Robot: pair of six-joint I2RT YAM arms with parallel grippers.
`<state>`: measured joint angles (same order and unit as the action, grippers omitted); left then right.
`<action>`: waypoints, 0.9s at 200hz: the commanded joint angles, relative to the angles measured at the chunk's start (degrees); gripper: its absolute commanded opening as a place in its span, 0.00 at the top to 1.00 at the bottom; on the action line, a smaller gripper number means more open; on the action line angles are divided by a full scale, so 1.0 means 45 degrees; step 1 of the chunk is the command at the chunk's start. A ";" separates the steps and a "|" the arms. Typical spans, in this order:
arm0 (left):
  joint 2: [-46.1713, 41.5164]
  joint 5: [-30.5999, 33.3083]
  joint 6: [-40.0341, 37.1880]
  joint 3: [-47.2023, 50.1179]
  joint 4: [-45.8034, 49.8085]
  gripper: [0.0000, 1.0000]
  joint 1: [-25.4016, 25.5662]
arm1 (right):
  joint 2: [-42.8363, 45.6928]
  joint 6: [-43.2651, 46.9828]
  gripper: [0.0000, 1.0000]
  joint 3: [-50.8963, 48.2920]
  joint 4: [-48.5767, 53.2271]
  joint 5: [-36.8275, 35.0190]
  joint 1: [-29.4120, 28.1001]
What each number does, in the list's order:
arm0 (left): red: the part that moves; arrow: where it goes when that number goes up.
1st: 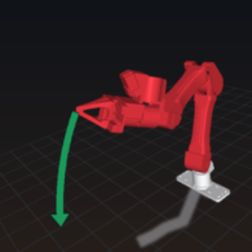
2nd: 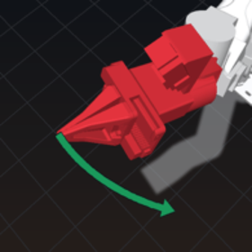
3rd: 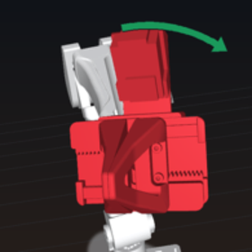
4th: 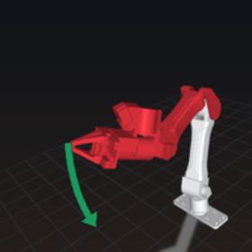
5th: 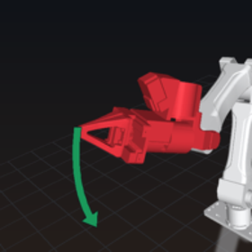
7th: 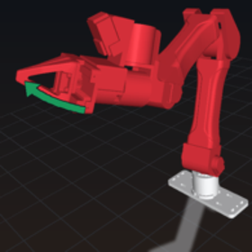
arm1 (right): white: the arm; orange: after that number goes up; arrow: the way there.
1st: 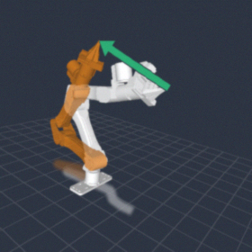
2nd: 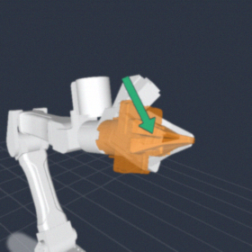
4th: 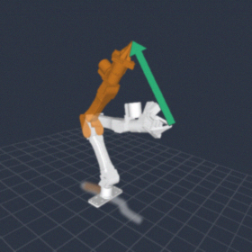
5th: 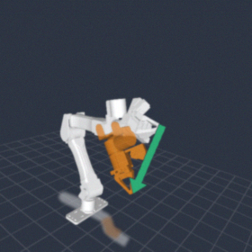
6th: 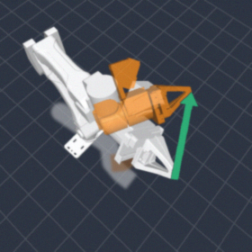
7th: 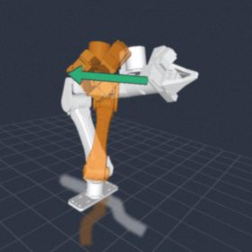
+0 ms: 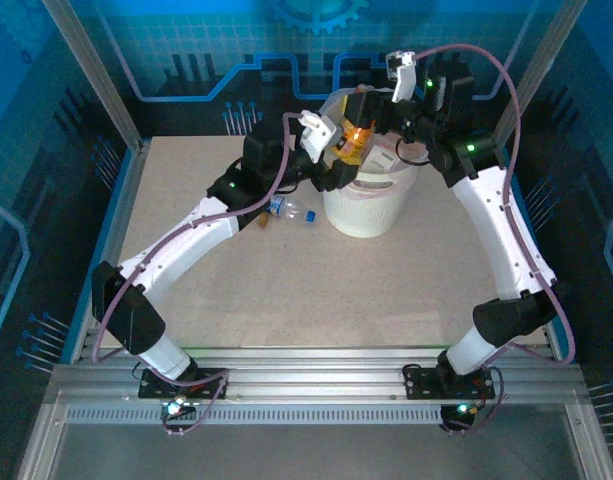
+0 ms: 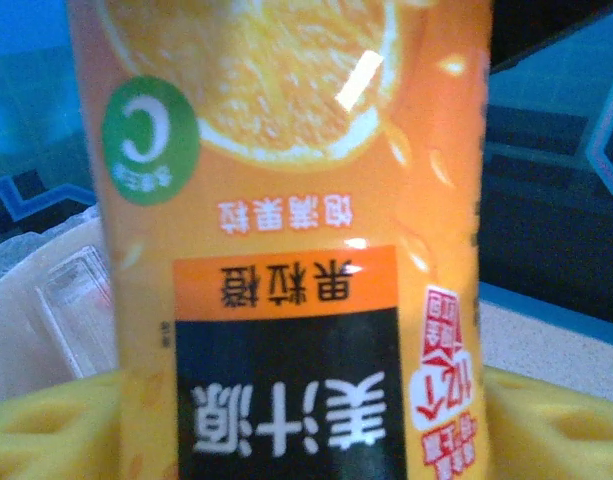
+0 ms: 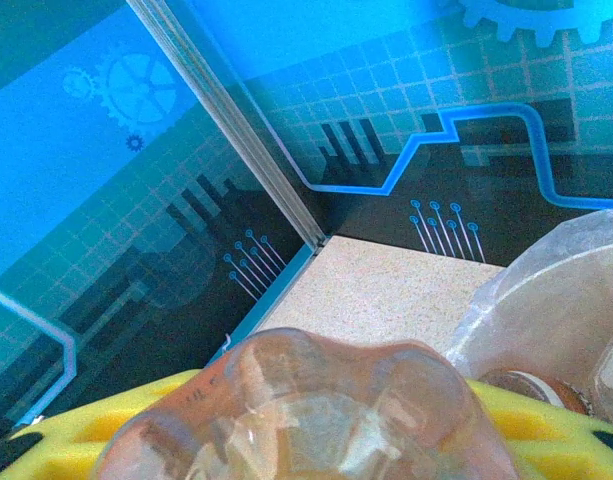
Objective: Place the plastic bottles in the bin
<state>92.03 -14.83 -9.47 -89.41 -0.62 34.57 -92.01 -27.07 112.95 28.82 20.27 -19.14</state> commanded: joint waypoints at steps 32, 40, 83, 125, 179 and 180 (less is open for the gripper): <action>-0.1320 0.0697 -0.0281 0.0595 -0.1230 0.01 0.0114 | -0.0742 0.0175 0.56 0.1589 0.0549 -0.1714 0.0143; -0.1563 0.0912 -0.0241 0.0860 -0.1372 0.01 0.0123 | -0.0976 0.0187 0.56 0.2102 0.0716 -0.1949 0.0305; -0.3334 0.2090 0.0174 0.2598 -0.1873 0.01 0.0115 | -0.2382 -0.0096 0.56 0.4663 0.1388 -0.2870 0.1391; -0.4781 0.3527 0.0840 0.4353 -0.2065 0.01 0.0125 | -0.3338 0.0326 0.55 0.5407 0.1147 -0.3697 0.1541; -0.5841 0.6382 0.2689 0.5515 -0.0964 0.01 0.0039 | -0.5559 0.1219 0.56 0.7861 0.2245 -0.3520 0.0956; -0.5861 0.6431 0.2749 0.5524 -0.0931 0.01 0.0036 | -0.5584 0.1225 0.56 0.7895 0.2276 -0.3515 0.0944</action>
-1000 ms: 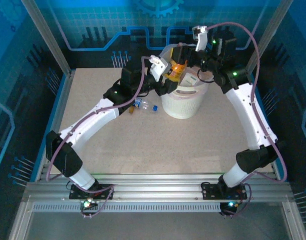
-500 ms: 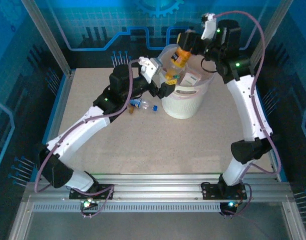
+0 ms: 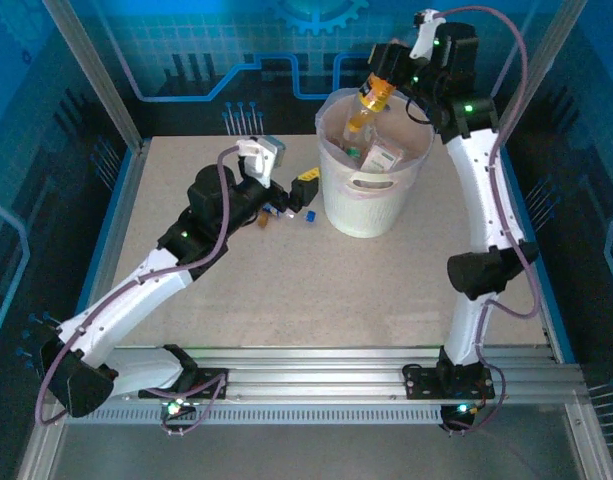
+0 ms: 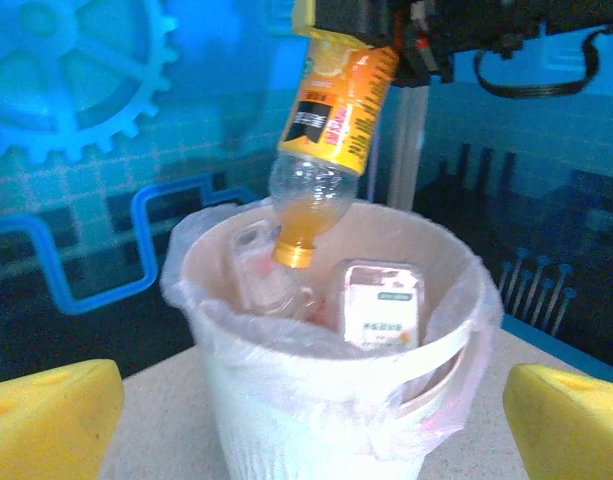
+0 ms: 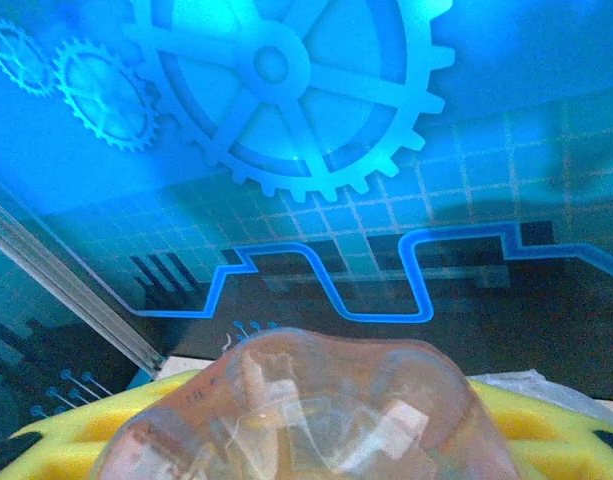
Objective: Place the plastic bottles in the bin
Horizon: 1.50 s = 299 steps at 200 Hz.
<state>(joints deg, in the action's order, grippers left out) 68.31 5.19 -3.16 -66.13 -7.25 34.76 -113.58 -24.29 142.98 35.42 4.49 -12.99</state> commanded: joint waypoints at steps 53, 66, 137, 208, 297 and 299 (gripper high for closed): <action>-0.1254 0.2478 0.3387 0.1211 0.1620 0.01 -0.0590 | -0.1595 0.1207 0.53 0.1519 0.2150 -0.0051 -0.1052; -0.1353 0.2459 0.3597 0.1364 0.1687 0.01 -0.0702 | -0.1616 0.1182 0.51 0.1311 0.2298 0.0080 -0.1114; -0.1241 0.2308 0.3953 0.1473 0.1799 0.01 -0.0844 | -0.1860 0.2020 0.51 0.0063 0.2774 -0.0666 -0.1691; -0.1043 0.2245 0.4177 0.1575 0.1846 0.01 -0.0870 | -0.2086 0.2703 0.46 0.1124 0.3046 -0.1975 -0.1664; -0.0920 0.2185 0.4256 0.1609 0.1940 0.01 -0.0996 | -0.2762 0.3515 0.36 0.0009 0.2847 -0.1728 -0.1951; -0.0922 0.2186 0.4261 0.1609 0.1932 0.01 -0.0999 | -0.2757 0.3546 0.35 0.0020 0.2851 -0.1737 -0.1970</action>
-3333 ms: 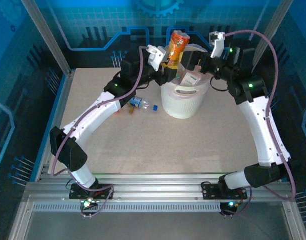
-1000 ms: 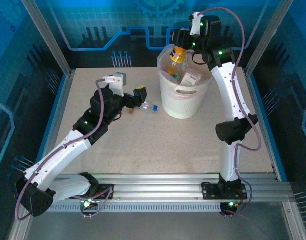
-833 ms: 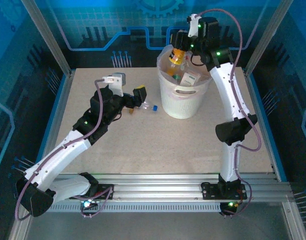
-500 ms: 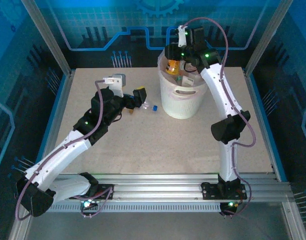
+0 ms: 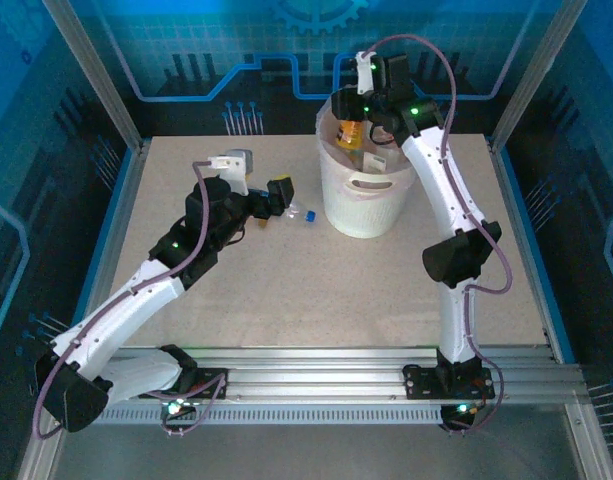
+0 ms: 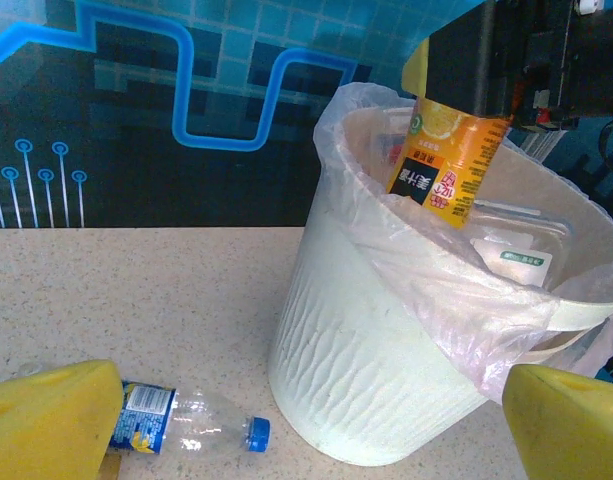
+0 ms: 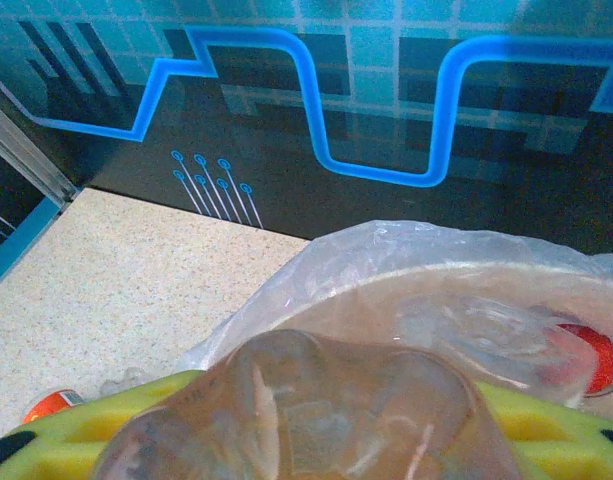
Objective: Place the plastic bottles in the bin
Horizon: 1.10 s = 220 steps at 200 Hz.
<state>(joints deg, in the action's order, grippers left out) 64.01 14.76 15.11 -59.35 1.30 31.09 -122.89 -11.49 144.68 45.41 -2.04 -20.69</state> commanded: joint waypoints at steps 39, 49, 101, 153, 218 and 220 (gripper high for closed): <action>0.0122 0.0017 0.0293 0.0113 0.0028 0.01 -0.0228 | -0.1100 0.0917 0.13 0.0551 0.1018 -0.0997 -0.0222; 0.0154 0.0020 0.0312 0.0104 0.0051 0.01 -0.0241 | -0.1247 0.0912 0.10 0.1057 0.1208 -0.0980 -0.0175; 0.0175 0.0000 0.0357 0.0152 0.0060 0.01 -0.0254 | -0.0949 0.0666 0.02 0.2206 0.1160 -0.1107 -0.0031; 0.0140 -0.0039 0.0393 0.0257 0.0005 0.01 -0.0262 | -0.0892 -0.0112 0.03 0.2242 0.0592 -0.1318 0.0105; 0.0157 -0.0059 0.0393 0.0279 0.0081 0.01 -0.0342 | -0.0569 -0.0309 0.03 0.2704 -0.0428 -0.0762 0.0109; 0.0152 -0.0073 0.0392 0.0274 0.0082 0.01 -0.0336 | -0.0554 -0.0302 0.03 0.2710 -0.0448 -0.0782 0.0106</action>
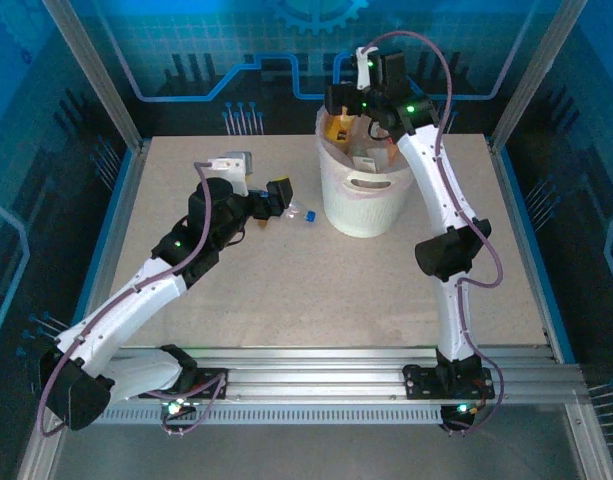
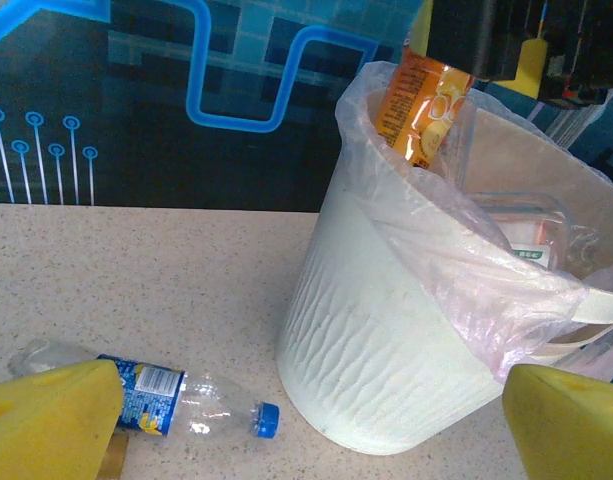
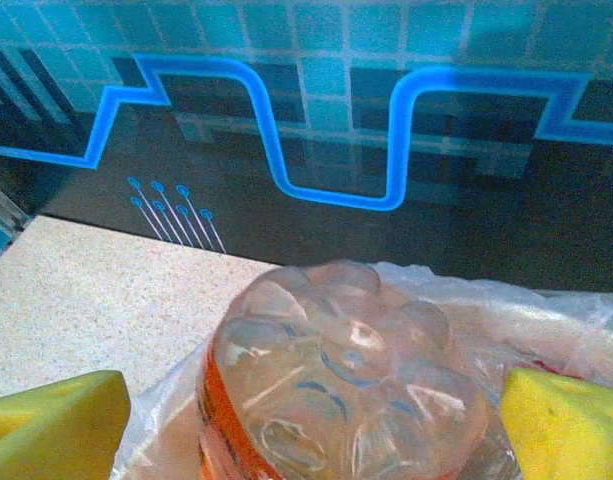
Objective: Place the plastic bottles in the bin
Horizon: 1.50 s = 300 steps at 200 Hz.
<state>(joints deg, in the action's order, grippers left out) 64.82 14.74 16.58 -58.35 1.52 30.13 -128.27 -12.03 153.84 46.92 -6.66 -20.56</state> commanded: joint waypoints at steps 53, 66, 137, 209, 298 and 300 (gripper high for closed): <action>-0.0003 -0.0010 0.0173 0.0017 0.0054 0.01 -0.0267 | 0.0587 -0.0107 0.11 0.0661 -0.1082 0.0346 0.0241; 0.0002 0.0006 0.0234 0.0036 0.0100 0.01 -0.0344 | 0.0465 -0.0223 0.25 0.0670 -0.1165 0.0793 0.0353; 0.0115 -0.0015 0.0575 0.0324 0.0052 0.01 -0.0772 | 0.0066 -0.0420 0.38 0.0847 -0.0487 0.2721 0.0691; 0.0752 -0.0431 0.1571 0.0466 0.0028 0.01 -0.1595 | 0.0801 0.0130 0.54 -0.0274 0.0642 0.3009 0.0690; 0.1468 -0.0489 0.2211 0.0353 0.0047 0.01 -0.2217 | 0.2825 0.0072 0.56 -0.4029 0.0223 0.2242 0.0618; 0.1473 -0.0485 0.2223 0.0335 0.0076 0.01 -0.2231 | 0.2851 0.0060 0.56 -0.4113 0.0181 0.2226 0.0607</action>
<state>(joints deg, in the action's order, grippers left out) 70.19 13.06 24.43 -57.04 1.45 21.21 -117.67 -11.53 140.09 46.44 4.08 -17.54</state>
